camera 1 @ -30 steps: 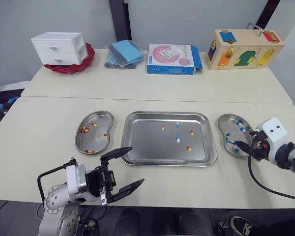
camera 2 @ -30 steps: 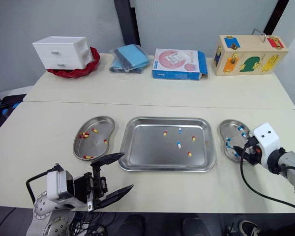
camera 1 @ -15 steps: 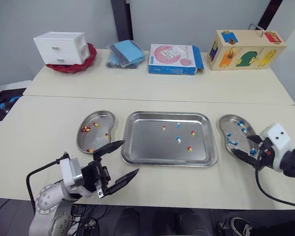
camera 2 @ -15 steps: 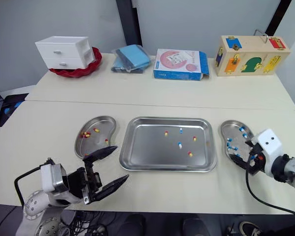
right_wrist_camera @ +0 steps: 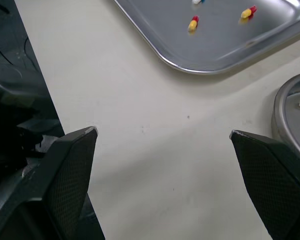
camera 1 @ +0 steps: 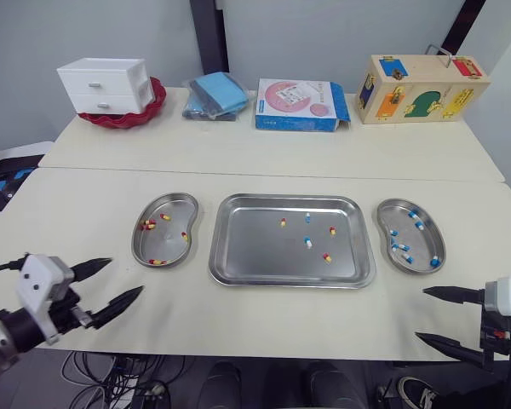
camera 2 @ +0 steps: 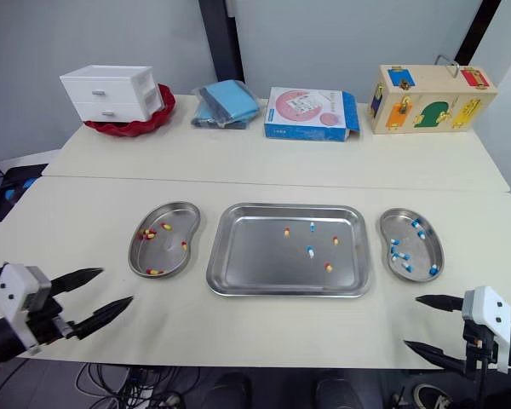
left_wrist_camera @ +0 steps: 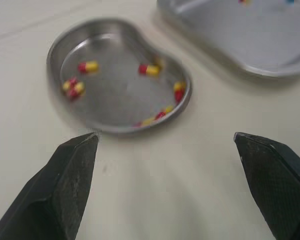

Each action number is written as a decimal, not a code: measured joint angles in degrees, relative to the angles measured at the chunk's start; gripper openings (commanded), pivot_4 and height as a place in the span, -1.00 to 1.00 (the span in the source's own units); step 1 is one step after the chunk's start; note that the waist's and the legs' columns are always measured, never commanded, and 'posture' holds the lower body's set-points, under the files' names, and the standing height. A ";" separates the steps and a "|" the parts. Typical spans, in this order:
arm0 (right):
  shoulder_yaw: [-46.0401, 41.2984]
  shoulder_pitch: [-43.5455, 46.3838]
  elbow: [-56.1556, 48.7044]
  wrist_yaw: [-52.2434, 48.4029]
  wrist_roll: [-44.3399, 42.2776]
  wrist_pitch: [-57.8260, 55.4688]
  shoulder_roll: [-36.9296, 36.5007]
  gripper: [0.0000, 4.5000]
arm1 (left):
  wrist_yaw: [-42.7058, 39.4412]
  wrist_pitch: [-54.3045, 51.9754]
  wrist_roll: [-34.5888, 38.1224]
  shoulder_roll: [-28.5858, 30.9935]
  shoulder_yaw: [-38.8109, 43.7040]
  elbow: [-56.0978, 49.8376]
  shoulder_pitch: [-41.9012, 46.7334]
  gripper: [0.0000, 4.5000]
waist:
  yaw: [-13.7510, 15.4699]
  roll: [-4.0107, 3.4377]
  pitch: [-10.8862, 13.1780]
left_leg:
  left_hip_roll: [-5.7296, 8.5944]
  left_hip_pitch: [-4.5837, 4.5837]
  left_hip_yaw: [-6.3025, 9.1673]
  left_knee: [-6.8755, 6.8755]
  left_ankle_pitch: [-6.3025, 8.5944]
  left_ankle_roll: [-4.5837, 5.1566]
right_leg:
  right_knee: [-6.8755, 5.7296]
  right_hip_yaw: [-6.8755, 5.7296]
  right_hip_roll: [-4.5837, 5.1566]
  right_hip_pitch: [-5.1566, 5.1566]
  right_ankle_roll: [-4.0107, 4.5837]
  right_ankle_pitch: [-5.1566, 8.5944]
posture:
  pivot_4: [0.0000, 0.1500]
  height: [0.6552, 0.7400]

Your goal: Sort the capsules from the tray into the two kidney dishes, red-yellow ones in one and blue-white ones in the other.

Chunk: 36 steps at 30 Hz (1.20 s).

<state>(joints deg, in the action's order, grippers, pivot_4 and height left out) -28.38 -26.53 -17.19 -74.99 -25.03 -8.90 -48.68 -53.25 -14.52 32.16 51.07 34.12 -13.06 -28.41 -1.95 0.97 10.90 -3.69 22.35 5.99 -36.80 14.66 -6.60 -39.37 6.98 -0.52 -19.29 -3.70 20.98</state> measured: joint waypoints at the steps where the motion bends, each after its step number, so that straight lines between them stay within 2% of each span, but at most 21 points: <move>1: 0.64 0.00 1.58 -0.55 0.79 1.34 -0.04 0.99 | -0.48 0.01 -1.06 0.60 0.18 2.10 0.19 1.00 | 0.00 -0.02 0.01 | 0.00 0.00 -0.01 0.02 0.00 0.00 | 0.03 0.00 0.00 0.00 0.00 0.00 | 1.00 1.00; 5: 2.53 0.83 5.04 -1.27 1.55 3.87 -0.05 0.99 | -2.38 1.84 -3.46 0.64 0.69 8.37 3.13 1.00 | 0.03 -0.03 0.02 | -0.01 0.00 0.00 0.08 0.00 0.00 | 0.03 -0.01 0.01 0.00 0.00 0.00 | 1.00 1.00; 11: 3.51 1.19 6.16 -0.95 1.52 6.00 0.34 0.99 | -5.09 4.64 -5.63 0.64 1.40 11.28 4.53 1.00 | 0.06 -0.03 0.02 | -0.02 0.02 -0.02 0.14 0.00 -0.01 | 0.11 -0.01 0.02 0.00 0.00 -0.01 | 1.00 1.00; 19: 2.55 -3.60 -2.09 2.12 -5.44 8.36 10.81 0.99 | -7.43 2.94 -6.71 1.79 -3.53 9.67 9.94 1.00 | 0.25 -0.02 -0.02 | -0.03 0.04 0.09 0.18 0.00 -0.01 | 0.11 -0.11 0.01 0.03 0.00 -0.01 | 1.00 1.00; 23: 4.08 -6.75 -5.07 3.01 -5.71 10.44 14.09 0.99 | -7.59 -0.11 -6.40 2.33 -7.71 6.85 16.48 1.00 | 0.22 -0.04 -0.01 | -0.02 0.03 0.07 0.16 -0.01 -0.02 | 0.10 -0.09 0.03 0.05 -0.01 -0.02 | 1.00 1.00; 29: 8.22 -7.31 -7.65 6.54 -5.30 13.24 18.83 0.99 | -7.77 -5.58 -5.52 3.32 -16.91 4.85 30.86 1.00 | 0.16 -0.07 -0.01 | 0.00 0.02 0.06 0.16 -0.01 -0.02 | 0.02 -0.08 0.02 0.03 -0.01 -0.02 | 1.00 1.00; 36: 11.80 -6.44 -7.87 11.67 -4.19 19.73 25.61 0.99 | -8.26 -8.73 -8.58 -2.17 -32.20 5.66 47.30 1.00 | 0.19 -0.12 0.01 | 0.02 0.02 0.10 0.09 -0.01 -0.03 | -0.18 -0.12 0.00 0.00 0.00 -0.02 | 1.00 1.00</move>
<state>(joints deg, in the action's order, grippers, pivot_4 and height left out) -16.58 -32.97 -25.06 -63.31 -29.22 10.83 -23.07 -61.51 -23.24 23.58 48.90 1.91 -7.40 18.89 -1.76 0.85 10.91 -3.67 22.37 6.09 -36.71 14.65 -6.63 -39.54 6.86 -0.52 -19.29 -3.70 20.96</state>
